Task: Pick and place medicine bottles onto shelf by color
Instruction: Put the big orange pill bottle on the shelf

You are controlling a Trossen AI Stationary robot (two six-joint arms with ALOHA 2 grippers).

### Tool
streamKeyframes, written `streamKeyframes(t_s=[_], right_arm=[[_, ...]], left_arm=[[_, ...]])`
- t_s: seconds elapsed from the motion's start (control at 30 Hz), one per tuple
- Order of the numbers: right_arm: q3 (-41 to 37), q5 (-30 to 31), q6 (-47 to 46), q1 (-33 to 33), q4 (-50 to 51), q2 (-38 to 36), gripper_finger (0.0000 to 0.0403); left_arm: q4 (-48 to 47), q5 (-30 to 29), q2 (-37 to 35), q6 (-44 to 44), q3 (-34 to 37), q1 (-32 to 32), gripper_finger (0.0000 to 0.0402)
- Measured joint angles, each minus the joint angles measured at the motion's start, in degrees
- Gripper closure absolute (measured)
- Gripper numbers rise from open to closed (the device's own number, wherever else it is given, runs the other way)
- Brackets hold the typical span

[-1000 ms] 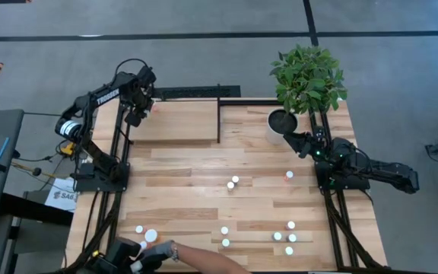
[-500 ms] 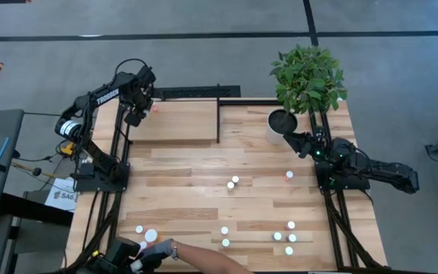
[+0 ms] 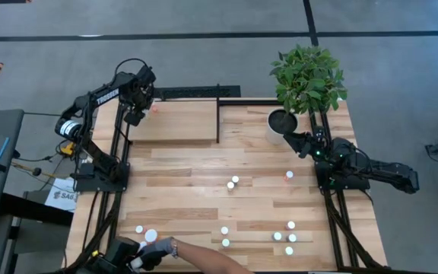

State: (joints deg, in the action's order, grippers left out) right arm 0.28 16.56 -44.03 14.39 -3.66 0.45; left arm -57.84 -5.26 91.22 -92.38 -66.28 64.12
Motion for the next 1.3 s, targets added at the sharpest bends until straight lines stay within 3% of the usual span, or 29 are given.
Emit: streamKeyframes(t_s=[0.43,0.8,1.03,1.3], right_arm=[[0.0,0.0,0.0,0.0,0.0,0.0,0.01],[-0.01,0.0,0.0,0.0,0.0,0.01,0.01],[0.01,0.0,0.0,0.0,0.0,0.0,0.01],[-0.01,0.0,0.0,0.0,0.0,0.02,0.01]], left_arm=[[-3.41,-1.96,-0.2,1.18,-3.96,-0.09,0.0165],[-10.64,-2.83,-0.22,2.23,-10.14,-0.52,0.0141],[-11.77,-2.62,-0.22,8.68,-14.97,-2.97,0.014],[-11.75,0.09,-0.26,17.57,-18.27,-10.16,0.014]])
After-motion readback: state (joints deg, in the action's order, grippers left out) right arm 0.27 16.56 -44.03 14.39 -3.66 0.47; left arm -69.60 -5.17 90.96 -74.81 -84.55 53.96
